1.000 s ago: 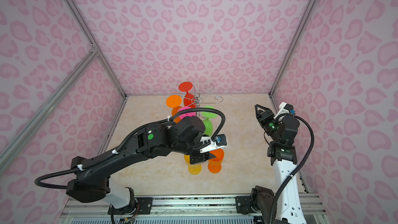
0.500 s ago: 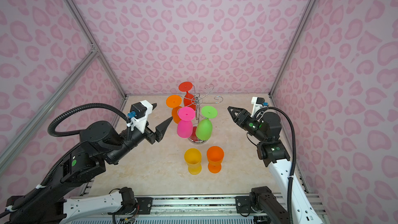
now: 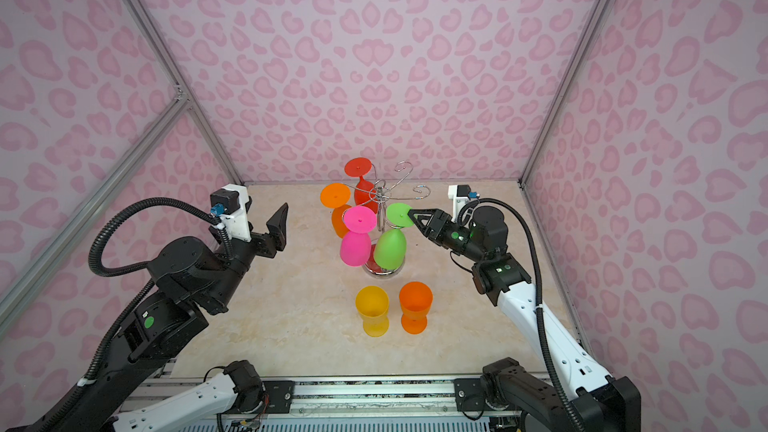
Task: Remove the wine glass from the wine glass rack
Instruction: 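Open the left gripper to release the orange glass and draw back, then reach the right gripper to the green glass base and close on it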
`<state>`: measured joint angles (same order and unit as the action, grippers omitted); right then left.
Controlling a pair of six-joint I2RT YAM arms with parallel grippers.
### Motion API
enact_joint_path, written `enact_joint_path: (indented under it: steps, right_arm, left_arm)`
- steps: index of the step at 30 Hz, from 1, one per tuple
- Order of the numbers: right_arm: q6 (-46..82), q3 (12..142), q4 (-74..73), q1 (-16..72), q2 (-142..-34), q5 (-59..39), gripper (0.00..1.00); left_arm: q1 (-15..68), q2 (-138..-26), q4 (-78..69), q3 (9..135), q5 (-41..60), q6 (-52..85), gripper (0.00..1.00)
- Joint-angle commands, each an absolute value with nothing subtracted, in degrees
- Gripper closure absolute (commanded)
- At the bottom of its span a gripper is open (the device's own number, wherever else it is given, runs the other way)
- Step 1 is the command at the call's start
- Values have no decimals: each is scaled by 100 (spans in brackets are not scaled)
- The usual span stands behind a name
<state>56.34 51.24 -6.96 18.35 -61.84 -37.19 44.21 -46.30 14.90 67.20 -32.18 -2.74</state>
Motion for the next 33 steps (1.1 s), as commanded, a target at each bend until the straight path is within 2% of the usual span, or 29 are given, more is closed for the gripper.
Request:
enact_joint_path:
  steps: [1, 18, 33]
  right_arm:
    - [5710, 5175, -1011, 1872, -6238, -3753, 52]
    - [6116, 5130, -1467, 1877, -6319, -3867, 70]
    - [6319, 5122, -1568, 1879, -6281, -3999, 98]
  left_arm:
    - [4308, -4692, 1258, 6706, -2938, -45, 23]
    - [4063, -4841, 1302, 6655, -2457, 162, 25]
    - [4025, -4796, 1312, 6592, -2365, 209, 26]
